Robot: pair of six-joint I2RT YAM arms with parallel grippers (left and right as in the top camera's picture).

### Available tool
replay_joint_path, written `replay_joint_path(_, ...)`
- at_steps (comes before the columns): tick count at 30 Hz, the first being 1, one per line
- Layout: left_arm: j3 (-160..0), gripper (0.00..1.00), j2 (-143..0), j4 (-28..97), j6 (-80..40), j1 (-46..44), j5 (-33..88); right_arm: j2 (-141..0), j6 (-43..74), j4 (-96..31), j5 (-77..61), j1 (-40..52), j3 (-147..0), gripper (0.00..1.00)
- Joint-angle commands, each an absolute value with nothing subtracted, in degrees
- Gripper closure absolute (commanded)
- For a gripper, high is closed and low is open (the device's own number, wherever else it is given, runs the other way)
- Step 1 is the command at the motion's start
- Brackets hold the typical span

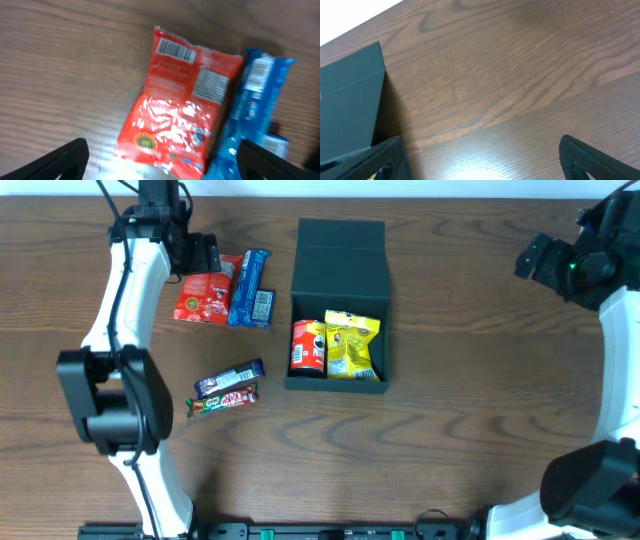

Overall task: Pack container
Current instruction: 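Release the yellow bag and move the left gripper to the red bag, then grasp the red snack bag with the left gripper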

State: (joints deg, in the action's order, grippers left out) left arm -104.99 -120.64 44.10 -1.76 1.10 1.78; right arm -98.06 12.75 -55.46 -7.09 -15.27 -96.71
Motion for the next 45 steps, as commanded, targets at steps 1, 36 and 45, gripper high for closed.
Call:
replay_joint_path(1, -105.51, 0.05, -124.16, 42.96, 3.97, 1.10, 4.32, -97.14, 11.97, -56.05, -7.99, -15.66, -97.06, 0.01)
replay_joint_path(36, -105.49, 0.40, -133.40, 38.30, 9.21, 1.15, 6.44, -97.12, 12.86, -59.66, -7.99, -15.66, -97.06, 0.01)
replay_joint_path(45, -105.51, 0.74, -133.40, 38.33, 8.49, 1.15, 6.44, -97.14, 12.88, -59.64, -7.99, -15.66, -97.06, 0.01)
